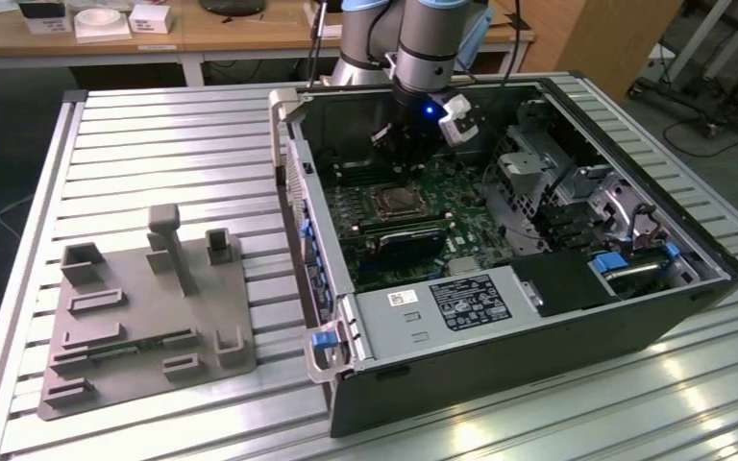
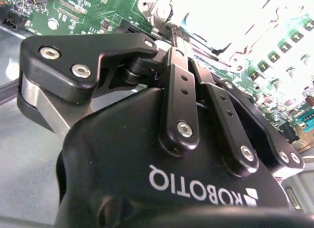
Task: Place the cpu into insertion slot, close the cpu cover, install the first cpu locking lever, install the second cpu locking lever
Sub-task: 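Install the first cpu locking lever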
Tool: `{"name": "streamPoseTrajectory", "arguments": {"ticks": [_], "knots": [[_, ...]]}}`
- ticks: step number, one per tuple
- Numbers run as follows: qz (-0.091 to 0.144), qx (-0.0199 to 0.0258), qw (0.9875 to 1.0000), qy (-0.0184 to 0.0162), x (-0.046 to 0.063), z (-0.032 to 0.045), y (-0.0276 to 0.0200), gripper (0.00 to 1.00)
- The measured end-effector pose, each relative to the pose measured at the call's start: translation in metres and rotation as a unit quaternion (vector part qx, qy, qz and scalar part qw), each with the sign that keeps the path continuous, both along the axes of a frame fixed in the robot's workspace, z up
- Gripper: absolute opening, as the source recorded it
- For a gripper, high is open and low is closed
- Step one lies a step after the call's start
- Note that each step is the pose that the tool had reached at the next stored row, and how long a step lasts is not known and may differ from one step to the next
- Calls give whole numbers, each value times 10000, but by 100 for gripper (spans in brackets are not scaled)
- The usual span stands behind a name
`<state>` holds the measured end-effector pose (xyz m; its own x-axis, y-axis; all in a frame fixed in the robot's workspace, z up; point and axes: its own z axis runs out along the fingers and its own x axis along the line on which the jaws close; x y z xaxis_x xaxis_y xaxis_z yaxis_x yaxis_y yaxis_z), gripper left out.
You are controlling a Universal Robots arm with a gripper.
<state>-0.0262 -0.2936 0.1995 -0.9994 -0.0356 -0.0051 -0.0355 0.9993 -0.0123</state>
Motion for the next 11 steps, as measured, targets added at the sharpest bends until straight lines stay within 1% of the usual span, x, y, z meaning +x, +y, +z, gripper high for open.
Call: {"name": "streamPoseTrajectory", "arguments": {"ticks": [8, 11], "knots": [[0, -8, 10000, 1, 0, 2, -1, 10], [0, -26, 10000, 1, 0, 2, 0, 10]]}}
